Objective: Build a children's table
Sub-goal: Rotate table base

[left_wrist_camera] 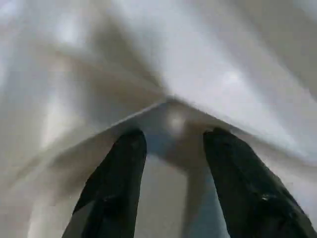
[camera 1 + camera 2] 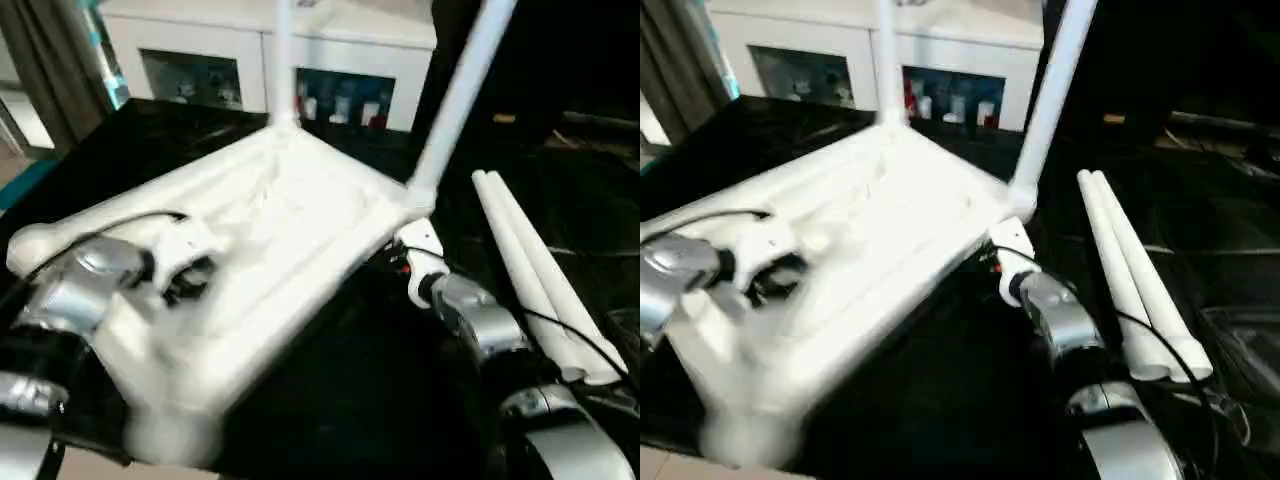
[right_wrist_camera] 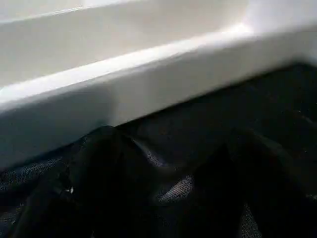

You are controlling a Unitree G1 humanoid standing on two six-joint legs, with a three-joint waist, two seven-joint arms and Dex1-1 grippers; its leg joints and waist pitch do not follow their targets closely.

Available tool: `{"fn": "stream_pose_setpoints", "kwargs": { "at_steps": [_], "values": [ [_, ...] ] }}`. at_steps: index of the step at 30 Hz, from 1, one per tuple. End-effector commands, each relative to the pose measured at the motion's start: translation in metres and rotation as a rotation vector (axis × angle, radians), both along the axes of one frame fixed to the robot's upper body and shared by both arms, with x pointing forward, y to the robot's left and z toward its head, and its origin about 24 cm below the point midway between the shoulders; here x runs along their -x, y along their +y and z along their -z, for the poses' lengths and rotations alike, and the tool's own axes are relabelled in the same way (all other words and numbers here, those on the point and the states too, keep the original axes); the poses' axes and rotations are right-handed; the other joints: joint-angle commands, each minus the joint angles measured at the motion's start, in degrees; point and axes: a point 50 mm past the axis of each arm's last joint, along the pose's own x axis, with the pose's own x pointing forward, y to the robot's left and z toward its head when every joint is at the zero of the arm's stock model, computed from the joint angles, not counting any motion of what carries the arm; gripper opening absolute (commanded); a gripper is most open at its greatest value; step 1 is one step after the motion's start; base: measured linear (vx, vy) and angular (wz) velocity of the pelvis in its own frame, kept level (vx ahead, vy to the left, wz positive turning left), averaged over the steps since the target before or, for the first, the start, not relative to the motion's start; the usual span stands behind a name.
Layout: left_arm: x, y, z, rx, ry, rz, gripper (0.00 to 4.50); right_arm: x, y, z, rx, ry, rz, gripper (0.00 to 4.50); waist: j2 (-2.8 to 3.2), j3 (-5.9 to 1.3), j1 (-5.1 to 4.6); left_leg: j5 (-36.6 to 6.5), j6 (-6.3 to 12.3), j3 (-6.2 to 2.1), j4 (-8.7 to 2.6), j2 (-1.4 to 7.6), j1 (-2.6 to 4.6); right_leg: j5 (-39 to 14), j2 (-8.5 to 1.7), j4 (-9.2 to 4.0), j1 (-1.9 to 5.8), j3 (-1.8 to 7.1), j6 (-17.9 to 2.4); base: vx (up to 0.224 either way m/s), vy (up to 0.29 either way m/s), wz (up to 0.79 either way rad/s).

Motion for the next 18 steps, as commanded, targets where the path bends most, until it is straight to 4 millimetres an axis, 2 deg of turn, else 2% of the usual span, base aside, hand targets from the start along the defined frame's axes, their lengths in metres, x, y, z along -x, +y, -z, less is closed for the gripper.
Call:
{"fn": "stream_pose_setpoints", "kwargs": {
  "at_steps": [1, 2, 5, 6, 7, 8, 11, 12, 13, 14, 15, 16, 18],
  "values": [
    [0.005, -0.028, -0.004, 0.082, 0.03, 0.148, 2.29, -0.005, 0.013, -0.008, -0.022, -0.039, -0.044, 3.89, 0.85, -4.09, -0.16, -9.8, -2.98, -2.32, -4.47, 4.09, 2.17, -2.7, -5.16, -3.02, 2.24, 3.33, -14.8, 0.0, 0.0, 0.0],
    [0.008, -0.043, -0.005, 0.117, 0.054, 0.212, 2.29, -0.007, 0.013, -0.01, -0.016, -0.048, -0.052, 3.89, 0.7, -4.04, -0.2, -10.0, -2.9, -2.3, -4.46, 4.08, 2.07, -3.4, -5.23, -3.1, 2.33, 3.41, -14.8, 0.0, 0.0, 0.0],
    [0.003, -0.053, -0.004, 0.127, 0.029, 0.223, 2.29, -0.008, 0.011, -0.01, -0.004, -0.058, -0.052, 3.89, 0.43, -4.08, -0.54, -9.3, -2.28, -2.37, -4.31, 3.89, 1.71, -3.8, -5.17, -3.16, 2.68, 3.52, -14.4, 0.0, 0.0, 0.0],
    [-0.001, -0.058, -0.003, 0.124, 0.006, 0.219, 2.29, -0.009, 0.01, -0.011, 0.004, -0.063, -0.05, 3.89, 0.63, -4.08, -0.55, -9.3, -2.17, -2.38, -4.27, 3.9, 1.78, -4.1, -5.14, -3.24, 2.61, 3.52, -14.3, 0.0, 0.0, 0.0],
    [-0.007, -0.061, -0.001, 0.113, -0.027, 0.199, 2.29, -0.009, 0.008, -0.011, 0.013, -0.069, -0.046, 3.89, 0.56, -4.11, -0.71, -9.1, -1.82, -2.3, -4.15, 3.71, 1.74, -3.9, -4.94, -3.28, 2.65, 3.52, -14.2, 0.0, 0.0, 0.0],
    [-0.018, -0.063, 0.0, 0.095, -0.091, 0.154, 2.29, -0.01, 0.004, -0.012, 0.028, -0.079, -0.041, 3.89, 0.92, -4.12, -0.62, -9.5, -1.64, -2.33, -4.09, 3.61, 1.9, -4.4, -4.83, -3.53, 2.51, 3.48, -13.8, 0.0, 0.0, 0.0],
    [-0.029, -0.062, 0.0, 0.067, -0.157, 0.089, 2.29, -0.011, 0.001, -0.013, 0.039, -0.091, -0.038, 3.89, 0.53, -4.03, -1.0, -12.0, -1.88, -2.53, -4.25, 3.62, 1.76, -6.8, -4.77, -3.79, 2.66, 3.41, -13.3, 0.0, 0.0, 0.0],
    [-0.04, -0.059, -0.003, 0.034, -0.24, 0.022, 2.29, -0.011, -0.003, -0.016, 0.05, -0.107, -0.029, 3.89, 0.88, -4.09, -0.96, -12.4, -2.09, -2.66, -4.21, 3.69, 1.82, -7.4, -4.96, -3.77, 2.7, 3.4, -13.2, 0.0, 0.0, 0.0],
    [-0.04, -0.059, -0.003, 0.034, -0.24, 0.022, 2.29, -0.011, -0.003, -0.016, 0.05, -0.107, -0.029, 3.89, 0.64, -4.06, -1.28, -13.3, -2.13, -2.68, -4.21, 3.58, 1.87, -8.8, -4.74, -4.04, 2.67, 3.38, -12.7, 0.0, 0.0, 0.0],
    [-0.045, -0.056, -0.005, 0.011, -0.272, -0.021, 2.29, -0.012, -0.006, -0.018, 0.049, -0.12, -0.018, 3.89, 0.76, -4.04, -1.64, -13.4, -2.06, -2.87, -4.32, 3.62, 1.61, -9.5, -4.79, -4.08, 2.81, 3.29, -12.6, 0.0, 0.0, 0.0],
    [-0.046, -0.056, -0.005, 0.004, -0.282, -0.029, 2.29, -0.012, -0.007, -0.018, 0.048, -0.123, -0.014, 3.89, 1.02, -4.08, -1.64, -13.4, -2.08, -3.03, -4.3, 3.67, 1.55, -9.6, -4.86, -4.01, 2.89, 3.24, -12.6, 0.0, 0.0, 0.0],
    [-0.048, -0.054, -0.007, -0.008, -0.298, -0.041, 2.29, -0.013, -0.01, -0.02, 0.044, -0.131, -0.005, 3.89, 0.81, -4.13, -1.68, -13.4, -1.82, -2.9, -4.2, 3.72, 1.81, -9.5, -4.81, -4.16, 2.62, 3.27, -12.8, 0.0, 0.0, 0.0],
    [-0.054, -0.049, -0.008, -0.051, -0.345, -0.072, 2.29, -0.013, -0.017, -0.027, 0.039, -0.165, 0.027, 3.89, 0.86, -4.17, -1.64, -11.9, -1.11, -2.86, -4.11, 3.66, 1.66, -7.5, -4.61, -4.0, 2.65, 3.24, -13.3, 0.0, 0.0, 0.0]
  ]
}}
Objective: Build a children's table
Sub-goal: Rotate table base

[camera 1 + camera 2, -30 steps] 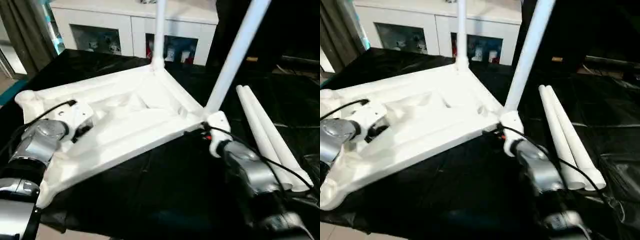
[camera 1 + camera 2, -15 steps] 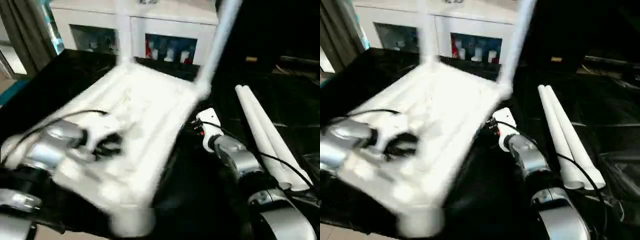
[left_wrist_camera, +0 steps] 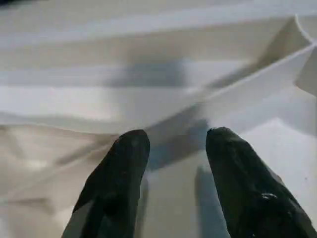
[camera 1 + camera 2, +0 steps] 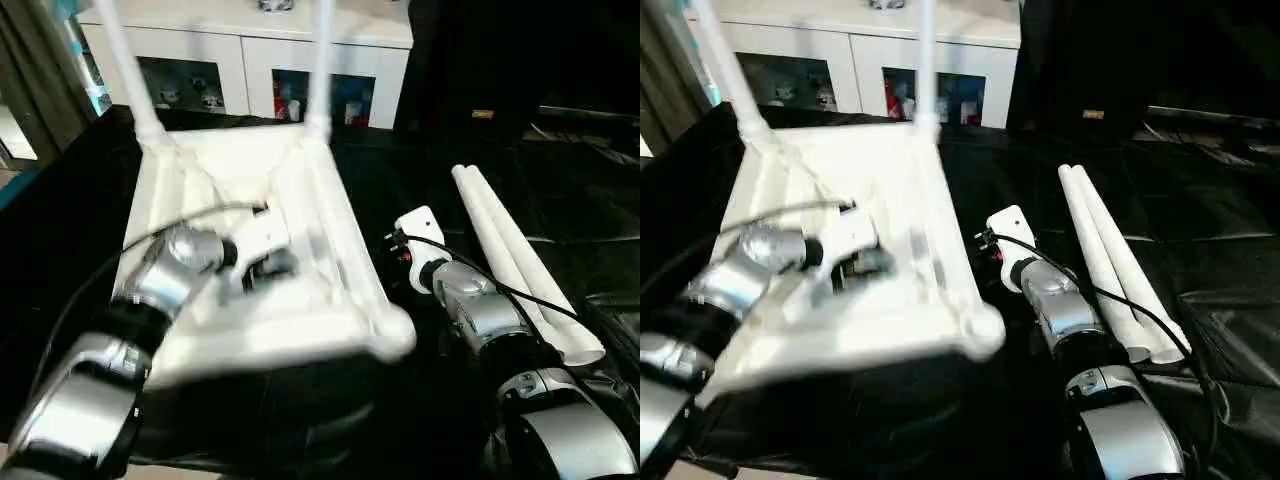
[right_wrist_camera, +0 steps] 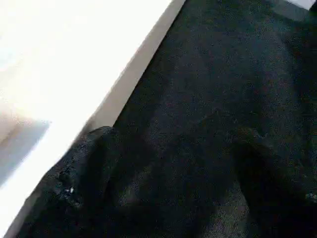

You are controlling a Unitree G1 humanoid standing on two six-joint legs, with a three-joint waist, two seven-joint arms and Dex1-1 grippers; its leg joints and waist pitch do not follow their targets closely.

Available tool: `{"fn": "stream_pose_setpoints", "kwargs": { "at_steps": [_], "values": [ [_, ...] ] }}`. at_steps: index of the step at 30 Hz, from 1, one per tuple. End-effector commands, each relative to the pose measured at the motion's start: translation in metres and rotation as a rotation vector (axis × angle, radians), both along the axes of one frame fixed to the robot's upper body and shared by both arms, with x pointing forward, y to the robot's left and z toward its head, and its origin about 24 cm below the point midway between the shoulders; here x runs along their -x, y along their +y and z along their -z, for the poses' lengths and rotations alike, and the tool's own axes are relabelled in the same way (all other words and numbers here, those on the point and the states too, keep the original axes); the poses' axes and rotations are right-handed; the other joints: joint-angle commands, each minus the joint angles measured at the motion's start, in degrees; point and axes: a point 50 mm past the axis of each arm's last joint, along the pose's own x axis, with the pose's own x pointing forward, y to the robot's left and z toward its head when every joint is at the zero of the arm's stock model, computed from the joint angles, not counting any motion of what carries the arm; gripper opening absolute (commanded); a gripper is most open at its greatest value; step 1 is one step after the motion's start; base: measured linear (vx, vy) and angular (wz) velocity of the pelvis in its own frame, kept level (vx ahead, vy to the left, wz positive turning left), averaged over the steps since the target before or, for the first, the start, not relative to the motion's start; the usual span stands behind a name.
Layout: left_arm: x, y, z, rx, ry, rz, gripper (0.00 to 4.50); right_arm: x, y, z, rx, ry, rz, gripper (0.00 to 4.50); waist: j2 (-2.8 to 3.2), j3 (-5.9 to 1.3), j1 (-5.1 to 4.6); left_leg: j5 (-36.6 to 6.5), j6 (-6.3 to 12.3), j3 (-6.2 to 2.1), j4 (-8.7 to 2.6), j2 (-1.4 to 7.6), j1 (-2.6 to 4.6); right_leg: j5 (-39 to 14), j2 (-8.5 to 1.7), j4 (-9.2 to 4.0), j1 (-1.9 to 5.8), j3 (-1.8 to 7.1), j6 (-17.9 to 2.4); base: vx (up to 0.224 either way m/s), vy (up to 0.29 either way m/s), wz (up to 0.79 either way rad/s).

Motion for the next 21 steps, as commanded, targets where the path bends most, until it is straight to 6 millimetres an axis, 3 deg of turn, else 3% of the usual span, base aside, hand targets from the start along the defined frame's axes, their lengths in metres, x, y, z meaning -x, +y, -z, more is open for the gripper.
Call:
{"fn": "stream_pose_setpoints", "kwargs": {
  "at_steps": [1, 4, 7, 9, 10, 11, 12, 13, 15, 16, 17, 21],
  "values": [
    [-0.005, 0.008, -0.002, -0.042, -0.053, -0.038, 2.29, -0.003, -0.008, -0.012, -0.005, -0.055, 0.029, 3.89, 0.51, -4.41, 0.21, -11.1, -0.32, -2.59, -3.95, 3.55, 1.39, -5.7, -4.51, -4.3, 2.83, 3.3, -13.2, 0.0, 0.0, 0.0],
    [-0.007, 0.011, -0.004, -0.065, -0.098, -0.031, 2.29, -0.003, -0.015, -0.019, 0.001, -0.089, 0.065, 3.89, 0.61, -4.64, 0.5, -8.4, 0.67, -2.53, -3.76, 3.62, 1.37, -1.4, -4.67, -3.83, 3.02, 3.24, -13.9, 0.0, 0.0, 0.0],
    [0.003, -0.005, -0.022, 0.178, -0.051, 0.095, 2.29, 0.001, -0.034, -0.034, 0.022, -0.077, 0.153, 3.89, 0.56, -4.74, 0.82, -5.7, 1.5, -2.45, -3.73, 3.73, 1.49, 2.6, -4.57, -3.27, 3.12, 3.19, -15.3, 0.0, 0.0, 0.0],
    [0.009, -0.01, -0.026, 0.231, -0.036, 0.143, 2.29, 0.003, -0.039, -0.04, -0.001, -0.066, 0.154, 3.89, 0.64, -4.83, 1.29, -5.2, 2.38, -2.25, -3.55, 3.84, 1.53, 4.4, -4.67, -3.0, 3.08, 3.08, -16.4, 0.0, 0.0, 0.0],
    [0.013, -0.013, -0.03, 0.278, -0.02, 0.166, 2.3, 0.004, -0.047, -0.045, -0.027, -0.059, 0.174, 4.16, 0.58, -4.69, 1.47, -5.7, 2.55, -2.12, -3.59, 3.91, 1.5, 3.7, -4.73, -3.06, 3.12, 3.15, -16.4, 0.0, 0.0, 0.0],
    [0.016, -0.014, -0.031, 0.304, -0.011, 0.176, 2.3, 0.004, -0.051, -0.048, -0.039, -0.054, 0.188, 4.23, 0.5, -4.67, 1.86, -5.9, 2.55, -2.1, -3.57, 4.07, 1.52, 2.6, -4.85, -3.07, 3.09, 3.15, -16.4, 0.0, 0.0, 0.0],
    [0.023, -0.022, -0.038, 0.398, 0.011, 0.2, 2.3, 0.005, -0.068, -0.055, -0.029, -0.031, 0.247, 4.23, 0.45, -4.44, 1.99, -6.8, 1.77, -1.98, -3.73, 4.12, 1.69, 0.5, -4.75, -3.15, 3.03, 3.17, -16.2, 0.0, 0.0, 0.0],
    [0.023, -0.022, -0.038, 0.398, 0.011, 0.2, 2.3, 0.005, -0.068, -0.055, -0.029, -0.031, 0.247, 4.28, 0.45, -4.44, 1.99, -6.8, 1.77, -1.98, -3.73, 4.12, 1.69, 0.5, -4.75, -3.15, 3.03, 3.17, -16.2, 0.0, 0.0, 0.0],
    [0.029, -0.029, -0.042, 0.463, 0.02, 0.21, 2.3, 0.006, -0.084, -0.062, -0.01, -0.017, 0.318, 4.47, 0.32, -4.01, 2.06, -10.3, -0.05, -1.84, -3.76, 3.67, 1.89, -7.3, -4.65, -4.37, 2.58, 3.39, -14.4, 0.0, 0.0, 0.0],
    [0.029, -0.029, -0.042, 0.463, 0.02, 0.21, 2.3, 0.006, -0.084, -0.062, -0.01, -0.017, 0.318, 4.47, 0.26, -3.97, 2.01, -10.8, -0.43, -1.99, -3.82, 3.65, 1.79, -8.7, -4.71, -4.43, 2.7, 3.37, -13.9, 0.0, 0.0, 0.0],
    [0.037, -0.037, -0.044, 0.519, 0.031, 0.223, 2.3, 0.01, -0.099, -0.07, -0.004, 0.018, 0.376, 4.47, -0.07, -3.9, 1.93, -11.2, -0.88, -2.1, -3.93, 3.63, 1.75, -11.1, -4.76, -4.64, 2.8, 3.38, -12.9, 0.0, 0.0, 0.0],
    [0.047, -0.046, -0.043, 0.565, 0.053, 0.239, 2.3, 0.021, -0.114, -0.074, 0.014, 0.104, 0.449, 4.47, -0.34, -3.83, 1.79, -10.4, -0.87, -2.17, -3.97, 3.58, 1.62, -12.8, -4.5, -4.83, 2.76, 3.44, -11.1, 0.0, 0.0, 0.0]
  ]
}}
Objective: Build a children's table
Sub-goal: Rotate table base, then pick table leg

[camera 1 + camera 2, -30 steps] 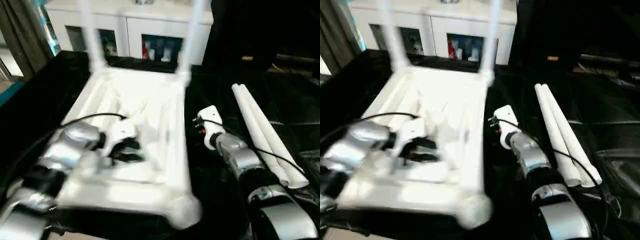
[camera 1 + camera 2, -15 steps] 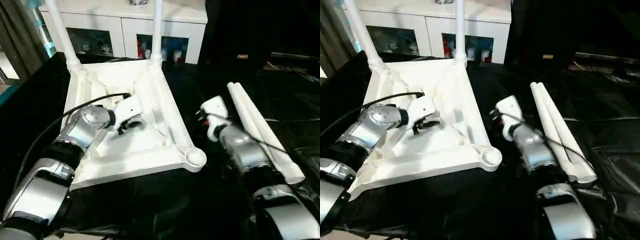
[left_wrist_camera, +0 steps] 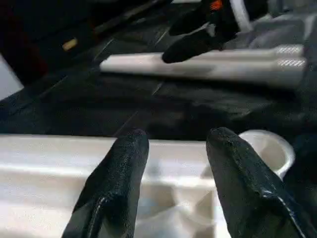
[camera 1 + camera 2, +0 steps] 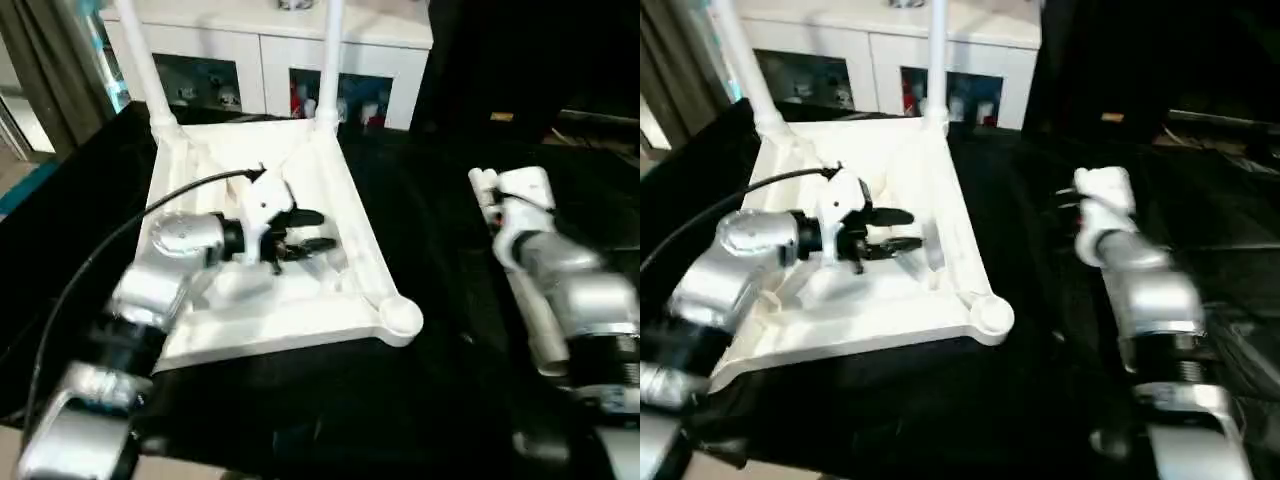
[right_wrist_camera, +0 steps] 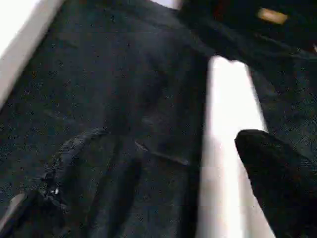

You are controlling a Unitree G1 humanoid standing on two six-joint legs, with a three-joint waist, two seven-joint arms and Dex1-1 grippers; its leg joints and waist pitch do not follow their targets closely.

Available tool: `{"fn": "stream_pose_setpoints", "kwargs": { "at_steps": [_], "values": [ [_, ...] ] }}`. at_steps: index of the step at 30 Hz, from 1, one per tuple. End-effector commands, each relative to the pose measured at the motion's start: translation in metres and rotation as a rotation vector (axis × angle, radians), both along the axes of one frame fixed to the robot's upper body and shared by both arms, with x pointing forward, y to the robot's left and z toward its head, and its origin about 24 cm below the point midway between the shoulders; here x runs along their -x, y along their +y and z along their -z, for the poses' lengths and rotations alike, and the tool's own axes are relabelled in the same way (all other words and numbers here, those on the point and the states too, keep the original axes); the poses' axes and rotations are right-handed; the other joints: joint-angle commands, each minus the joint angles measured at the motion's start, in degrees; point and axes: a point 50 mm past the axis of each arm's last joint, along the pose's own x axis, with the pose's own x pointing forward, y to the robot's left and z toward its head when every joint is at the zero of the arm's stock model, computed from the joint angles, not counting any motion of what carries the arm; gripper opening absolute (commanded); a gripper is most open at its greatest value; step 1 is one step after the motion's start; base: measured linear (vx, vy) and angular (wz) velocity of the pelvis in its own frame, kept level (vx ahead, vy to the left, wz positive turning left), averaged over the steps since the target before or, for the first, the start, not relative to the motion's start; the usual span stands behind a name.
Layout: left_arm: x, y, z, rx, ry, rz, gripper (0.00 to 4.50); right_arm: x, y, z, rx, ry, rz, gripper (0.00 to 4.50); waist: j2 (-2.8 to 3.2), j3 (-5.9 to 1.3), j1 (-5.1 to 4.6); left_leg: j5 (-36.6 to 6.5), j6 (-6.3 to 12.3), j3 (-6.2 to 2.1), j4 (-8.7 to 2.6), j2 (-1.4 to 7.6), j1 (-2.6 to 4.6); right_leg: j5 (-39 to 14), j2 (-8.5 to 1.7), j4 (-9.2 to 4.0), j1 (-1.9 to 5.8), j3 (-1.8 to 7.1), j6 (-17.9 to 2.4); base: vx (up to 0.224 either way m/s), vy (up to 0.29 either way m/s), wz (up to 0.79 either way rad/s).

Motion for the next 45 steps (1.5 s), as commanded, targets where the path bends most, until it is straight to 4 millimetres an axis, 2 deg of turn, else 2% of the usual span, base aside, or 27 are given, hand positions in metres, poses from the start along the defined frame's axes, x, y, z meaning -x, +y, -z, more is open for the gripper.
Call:
{"fn": "stream_pose_setpoints", "kwargs": {
  "at_steps": [1, 4, 7, 9, 10, 14, 20, 26, 27, 33, 34, 35, 36, 38, 40, 45],
  "values": [
    [0.009, -0.008, -0.004, 0.028, 0.013, 0.025, 2.3, 0.011, -0.015, 0.0, -0.024, 0.09, 0.069, 4.47, -0.39, -3.97, -0.05, -9.7, -0.79, -2.29, -3.99, 3.63, 1.63, -12.2, -4.45, -4.73, 2.68, 3.37, -10.8, 0.0, 0.0, 0.0],
    [0.018, -0.013, -0.004, 0.041, 0.035, 0.051, 2.3, 0.019, -0.024, 0.003, -0.044, 0.155, 0.104, 4.47, -0.4, -4.06, -0.09, -7.8, -0.25, -2.22, -3.82, 3.48, 1.42, -9.4, -4.24, -4.45, 2.7, 3.37, -11.0, 0.0, 0.0, 0.0],
    [0.025, -0.017, -0.005, 0.046, 0.059, 0.074, 2.3, 0.025, -0.034, 0.007, -0.052, 0.199, 0.148, 4.47, -0.43, -4.1, -0.05, -7.6, -0.22, -2.22, -3.71, 3.41, 1.4, -9.5, -4.36, -4.58, 2.73, 3.32, -11.2, 0.0, 0.0, 0.0],
    [0.03, -0.019, -0.004, 0.041, 0.075, 0.094, 2.3, 0.029, -0.034, 0.01, -0.089, 0.243, 0.149, 4.47, -0.46, -4.06, -0.14, -7.8, -0.27, -2.22, -3.72, 3.42, 1.5, -9.9, -4.26, -4.59, 2.72, 3.31, -11.2, 0.0, 0.0, 0.0],
    [0.032, -0.02, -0.004, 0.031, 0.083, 0.102, 2.3, 0.032, -0.034, 0.013, -0.097, 0.273, 0.147, 4.47, -0.23, -3.99, -0.13, -8.2, -0.3, -2.22, -3.69, 3.44, 1.57, -10.6, -4.28, -4.72, 2.62, 3.35, -11.0, 0.0, 0.0, 0.0],
    [0.037, -0.022, -0.005, 0.017, 0.103, 0.122, 2.3, 0.038, -0.032, 0.017, -0.114, 0.329, 0.148, 4.47, -0.31, -3.98, -0.15, -8.2, -0.92, -2.29, -3.79, 3.48, 1.55, -11.6, -4.21, -4.79, 2.65, 3.3, -10.2, 0.0, 0.0, 0.0],
    [0.048, -0.023, -0.006, -0.007, 0.155, 0.184, 2.3, 0.044, -0.031, 0.023, -0.148, 0.386, 0.16, 4.47, -0.21, -4.01, -0.07, -7.8, -1.46, -2.23, -3.73, 3.38, 1.64, -11.1, -4.18, -4.72, 2.57, 3.32, -10.3, 0.0, 0.0, 0.0],
    [0.06, -0.022, -0.004, -0.055, 0.205, 0.241, 2.3, 0.051, -0.026, 0.03, -0.182, 0.466, 0.126, 4.47, -0.25, -4.02, -0.06, -7.5, -1.59, -2.23, -3.72, 3.37, 1.64, -10.9, -4.13, -4.59, 2.62, 3.34, -10.1, 0.0, 0.0, 0.0],
    [0.06, -0.022, -0.004, -0.055, 0.205, 0.241, 2.3, 0.051, -0.026, 0.03, -0.182, 0.466, 0.126, 4.47, -0.4, -3.99, -0.1, -7.6, -1.6, -2.19, -3.72, 3.35, 1.63, -11.2, -4.11, -4.67, 2.62, 3.36, -10.1, 0.0, 0.0, 0.0],
    [0.06, -0.021, -0.006, -0.066, 0.2, 0.226, 2.3, 0.051, -0.013, 0.03, -0.204, 0.487, 0.079, 4.47, -0.34, -4.0, -0.09, -7.7, -1.94, -2.32, -3.76, 3.32, 1.57, -12.5, -4.18, -4.73, 2.66, 3.36, -9.3, 0.0, 0.0, 0.0],
    [0.06, -0.021, -0.007, -0.067, 0.198, 0.223, 2.3, 0.051, -0.011, 0.03, -0.206, 0.49, 0.072, 4.47, -0.65, -4.0, -0.04, -7.6, -1.9, -2.3, -3.75, 3.33, 1.58, -12.7, -4.21, -4.71, 2.63, 3.37, -9.1, 0.0, 0.0, 0.0],
    [0.06, -0.02, -0.007, -0.067, 0.197, 0.221, 2.3, 0.051, -0.009, 0.03, -0.207, 0.491, 0.068, 4.47, -0.53, -4.02, -0.08, -7.4, -1.88, -2.27, -3.7, 3.33, 1.59, -12.8, -4.25, -4.71, 2.59, 3.4, -9.0, 0.0, 0.0, 0.0],
    [0.06, -0.02, -0.007, -0.068, 0.197, 0.22, 2.3, 0.051, -0.007, 0.032, -0.212, 0.496, 0.061, 4.47, -0.74, -4.03, -0.08, -7.2, -1.84, -2.21, -3.67, 3.3, 1.6, -12.7, -4.2, -4.75, 2.57, 3.42, -9.0, 0.0, 0.0, 0.0],
    [0.06, -0.02, -0.007, -0.068, 0.196, 0.219, 2.3, 0.051, -0.006, 0.032, -0.216, 0.5, 0.056, 4.47, -0.56, -4.04, 0.0, -6.9, -1.85, -2.24, -3.68, 3.31, 1.6, -12.6, -4.21, -4.68, 2.56, 3.4, -9.0, 0.0, 0.0, 0.0],
    [0.06, -0.02, -0.008, -0.069, 0.195, 0.216, 2.3, 0.051, -0.004, 0.034, -0.216, 0.507, 0.049, 4.47, -0.65, -4.08, -0.01, -6.7, -1.81, -2.23, -3.66, 3.3, 1.58, -12.3, -4.2, -4.6, 2.58, 3.4, -9.0, 0.0, 0.0, 0.0],
    [0.06, -0.02, -0.008, -0.076, 0.188, 0.215, 2.3, 0.054, 0.002, 0.041, -0.224, 0.548, 0.034, 4.01, -0.8, -4.15, -0.02, -6.2, -1.72, -2.23, -3.64, 3.3, 1.52, -11.6, -4.23, -4.49, 2.65, 3.38, -9.0, 0.0, 0.0, 0.0]
  ]
}}
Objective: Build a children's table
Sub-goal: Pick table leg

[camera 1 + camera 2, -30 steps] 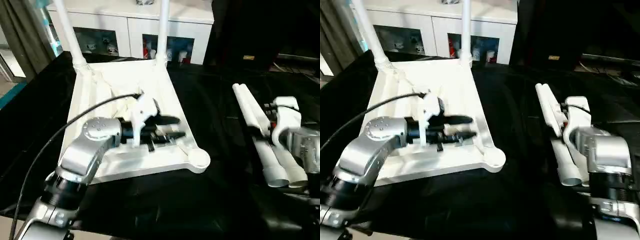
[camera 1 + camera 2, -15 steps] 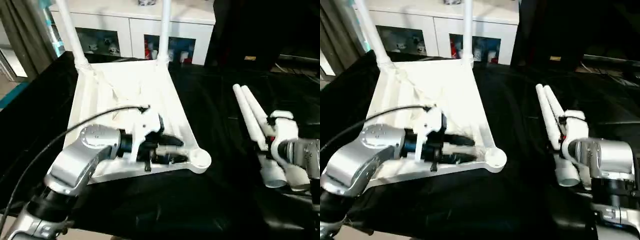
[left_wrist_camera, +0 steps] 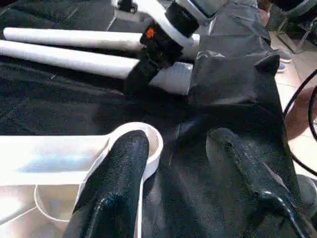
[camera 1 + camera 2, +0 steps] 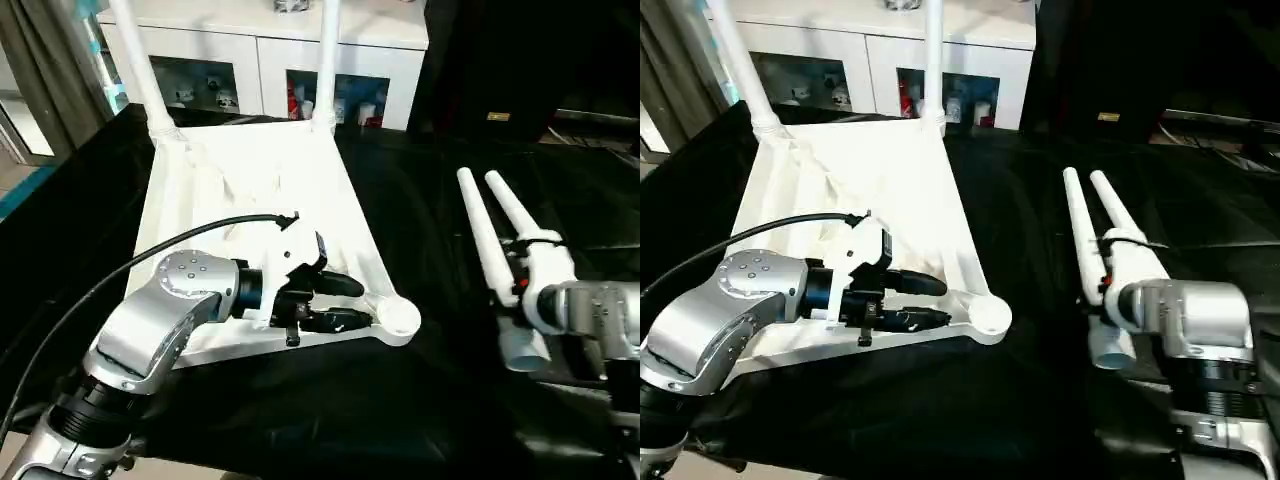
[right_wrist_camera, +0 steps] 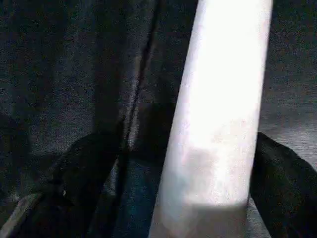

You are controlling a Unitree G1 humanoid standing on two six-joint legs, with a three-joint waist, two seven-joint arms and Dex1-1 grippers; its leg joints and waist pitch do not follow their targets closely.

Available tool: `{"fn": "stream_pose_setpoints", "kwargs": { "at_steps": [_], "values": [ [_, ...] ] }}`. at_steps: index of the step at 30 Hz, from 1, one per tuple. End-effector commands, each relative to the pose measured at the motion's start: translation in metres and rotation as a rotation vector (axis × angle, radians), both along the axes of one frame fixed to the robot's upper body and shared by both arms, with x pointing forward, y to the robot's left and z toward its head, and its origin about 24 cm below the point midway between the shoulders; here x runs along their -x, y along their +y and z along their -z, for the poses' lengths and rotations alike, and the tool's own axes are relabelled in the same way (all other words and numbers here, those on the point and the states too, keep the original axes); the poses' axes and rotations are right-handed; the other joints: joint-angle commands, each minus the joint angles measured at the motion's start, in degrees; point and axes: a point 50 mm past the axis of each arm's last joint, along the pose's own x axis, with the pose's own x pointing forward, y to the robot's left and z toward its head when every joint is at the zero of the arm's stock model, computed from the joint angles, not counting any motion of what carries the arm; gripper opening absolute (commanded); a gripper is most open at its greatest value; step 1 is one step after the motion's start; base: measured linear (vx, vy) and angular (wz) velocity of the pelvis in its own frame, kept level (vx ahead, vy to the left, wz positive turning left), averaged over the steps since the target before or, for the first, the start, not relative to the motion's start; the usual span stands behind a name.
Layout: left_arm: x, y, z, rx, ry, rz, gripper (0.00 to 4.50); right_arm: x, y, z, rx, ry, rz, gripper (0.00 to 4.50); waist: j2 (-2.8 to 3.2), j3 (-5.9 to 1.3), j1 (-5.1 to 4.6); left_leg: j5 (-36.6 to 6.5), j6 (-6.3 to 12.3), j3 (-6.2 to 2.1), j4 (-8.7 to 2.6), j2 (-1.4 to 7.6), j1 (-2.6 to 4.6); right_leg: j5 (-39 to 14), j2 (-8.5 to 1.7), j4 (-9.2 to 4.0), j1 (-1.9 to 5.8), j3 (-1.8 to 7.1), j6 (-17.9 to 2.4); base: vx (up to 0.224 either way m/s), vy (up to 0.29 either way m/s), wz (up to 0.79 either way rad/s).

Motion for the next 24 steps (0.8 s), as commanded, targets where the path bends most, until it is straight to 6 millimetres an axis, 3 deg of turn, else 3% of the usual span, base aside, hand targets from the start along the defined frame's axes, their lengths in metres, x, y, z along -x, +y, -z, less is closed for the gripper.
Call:
{"fn": "stream_pose_setpoints", "kwargs": {
  "at_steps": [1, 5, 6, 10, 12, 17, 20, 24],
  "values": [
    [0.001, -0.002, -0.006, -0.012, -0.026, 0.02, 2.3, 0.003, 0.001, 0.003, -0.009, 0.022, -0.007, 3.89, -0.94, -4.02, 0.04, -6.4, -1.45, -2.18, -3.63, 3.28, 1.43, -11.6, -4.25, -4.57, 2.64, 3.36, -9.1, 0.0, 0.0, 0.0],
    [0.0, -0.002, -0.004, -0.056, -0.044, 0.037, 2.3, 0.003, -0.001, 0.01, -0.009, 0.047, -0.004, 3.63, -0.69, -4.02, 0.08, -6.7, -1.77, -2.22, -3.67, 3.27, 1.49, -12.2, -4.21, -4.64, 2.55, 3.35, -8.8, 0.0, 0.0, 0.0],
    [-0.001, -0.002, -0.003, -0.07, -0.057, 0.032, 2.57, 0.003, -0.001, 0.011, -0.008, 0.049, -0.002, 3.44, -0.73, -3.99, 0.07, -7.0, -1.97, -2.23, -3.69, 3.31, 1.58, -12.4, -4.19, -4.7, 2.51, 3.35, -8.6, 0.0, 0.0, 0.0],
    [-0.005, -0.001, -0.003, -0.102, -0.073, 0.009, 2.69, 0.002, -0.002, 0.013, -0.006, 0.052, 0.009, 3.19, -0.58, -4.03, 0.04, -7.5, -2.51, -2.3, -3.72, 3.29, 1.6, -12.5, -4.25, -4.69, 2.58, 3.33, -8.6, 0.0, 0.0, 0.0],
    [-0.007, -0.002, -0.003, -0.106, -0.089, -0.006, 3.08, 0.002, -0.003, 0.014, -0.008, 0.054, 0.016, 2.98, -0.7, -4.01, -0.02, -8.1, -2.69, -2.27, -3.71, 3.23, 1.64, -12.7, -4.22, -4.74, 2.59, 3.32, -8.7, 0.0, 0.0, 0.0],
    [-0.012, -0.002, -0.004, -0.094, -0.116, -0.031, 3.35, 0.001, -0.007, 0.018, -0.009, 0.056, 0.041, 2.6, -0.62, -3.94, -0.09, -9.8, -3.14, -2.34, -3.75, 3.22, 1.79, -15.0, -4.26, -5.11, 2.56, 3.28, -8.4, 0.0, 0.0, 0.0],
    [-0.019, -0.003, -0.007, -0.057, -0.157, -0.089, 3.54, -0.002, -0.011, 0.014, -0.022, 0.02, 0.088, 2.32, -0.59, -3.9, -0.14, -11.2, -3.63, -2.43, -3.76, 3.2, 1.93, -16.6, -4.33, -5.35, 2.56, 3.25, -8.2, 0.0, 0.0, 0.0],
    [-0.028, -0.007, -0.012, 0.02, -0.173, -0.139, 3.91, -0.013, -0.011, 0.0, -0.082, -0.105, 0.112, 2.04, 0.04, -3.99, -0.09, -12.1, -3.97, -2.57, -3.83, 3.21, 2.08, -16.2, -4.29, -5.37, 2.57, 3.18, -8.4, 0.0, 0.0, 0.0]
  ]
}}
